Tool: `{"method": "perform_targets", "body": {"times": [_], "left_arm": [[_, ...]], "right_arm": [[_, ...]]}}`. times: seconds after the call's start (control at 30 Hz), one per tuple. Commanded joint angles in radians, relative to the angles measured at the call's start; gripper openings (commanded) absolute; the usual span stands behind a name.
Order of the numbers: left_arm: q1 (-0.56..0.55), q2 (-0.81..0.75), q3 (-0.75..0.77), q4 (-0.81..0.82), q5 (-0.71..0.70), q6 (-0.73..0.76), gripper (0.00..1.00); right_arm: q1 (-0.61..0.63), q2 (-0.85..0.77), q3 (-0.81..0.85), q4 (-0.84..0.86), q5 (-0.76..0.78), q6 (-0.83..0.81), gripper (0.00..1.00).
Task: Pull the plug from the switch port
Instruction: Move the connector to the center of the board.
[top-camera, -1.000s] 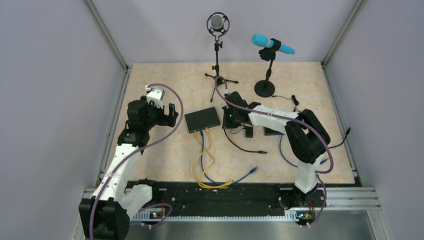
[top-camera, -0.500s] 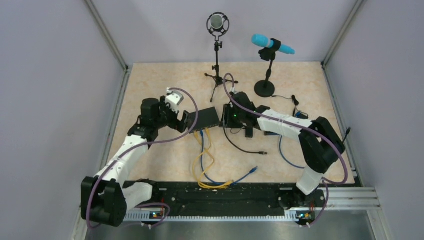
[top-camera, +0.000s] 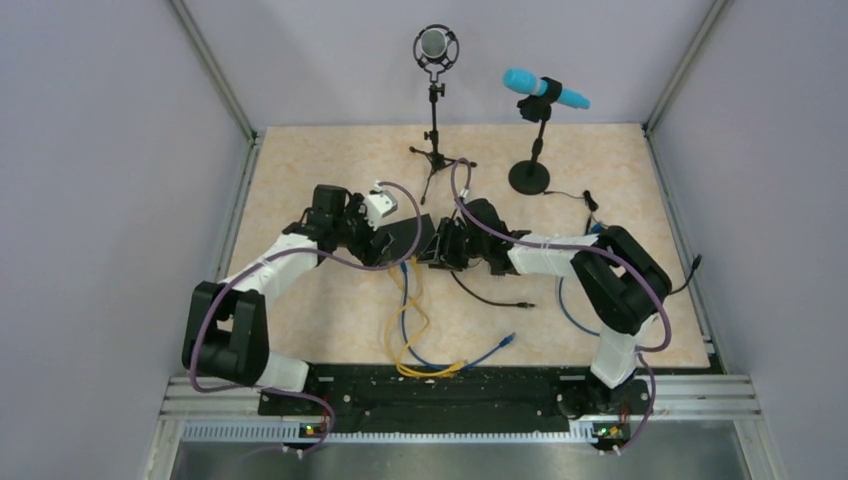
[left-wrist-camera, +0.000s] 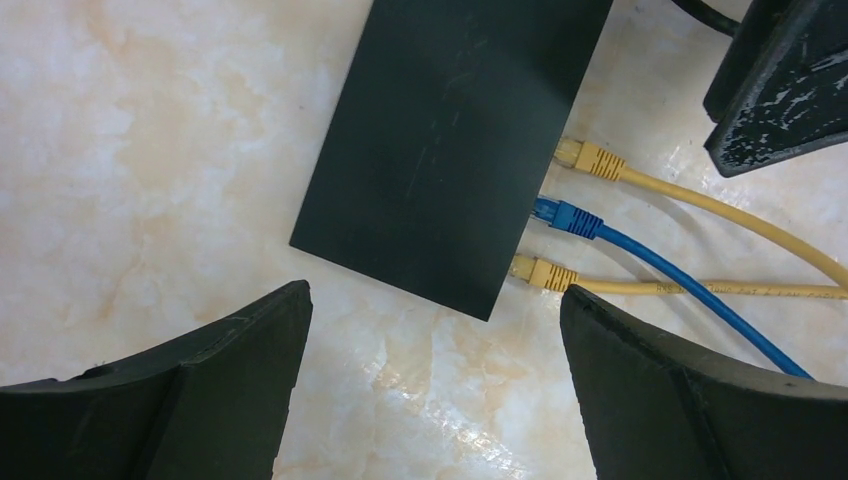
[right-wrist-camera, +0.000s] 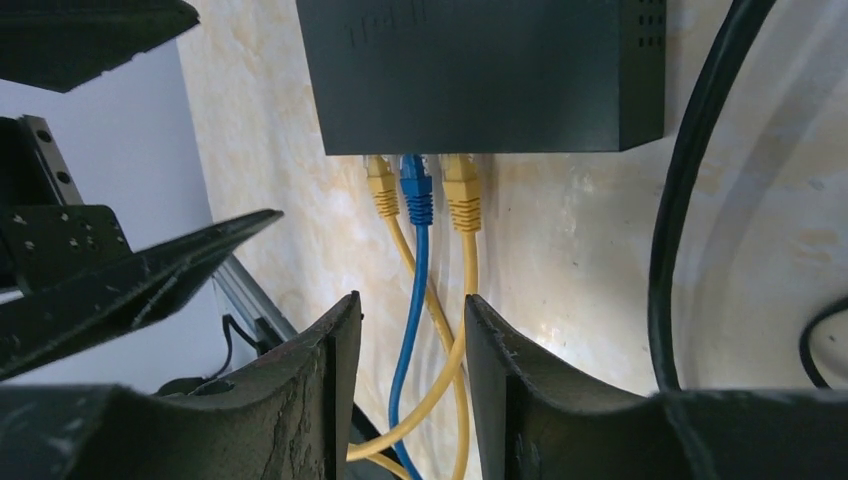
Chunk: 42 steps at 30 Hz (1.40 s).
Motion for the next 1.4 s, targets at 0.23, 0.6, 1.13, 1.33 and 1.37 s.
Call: {"method": "perform_targets", "body": {"times": [0.23,0.6,1.13,1.33,1.37], "left_arm": [[-0.043,0.123,0.078,-0.031,-0.006,0.091,0.99],[-0.055,0.225,0.150,-0.062,-0.011,0.137,0.99],[-0.063,0.293,0.153,-0.083,-0.023,0.163,0.97],[-0.063,0.299,0.152,-0.097,-0.029,0.170,0.93],[-0.064,0.299,0.151,-0.099,-0.027,0.174,0.93]], "right_arm": [[-0.001,0.096,0.027,0.119,-0.068,0.072,0.41],[-0.009,0.141,0.044,0.141,-0.057,0.108,0.41],[-0.030,0.228,0.077,0.196,-0.047,0.148,0.41],[-0.043,0.255,0.094,0.223,-0.043,0.172,0.41],[-0.043,0.258,0.095,0.225,-0.040,0.174,0.41]]}}
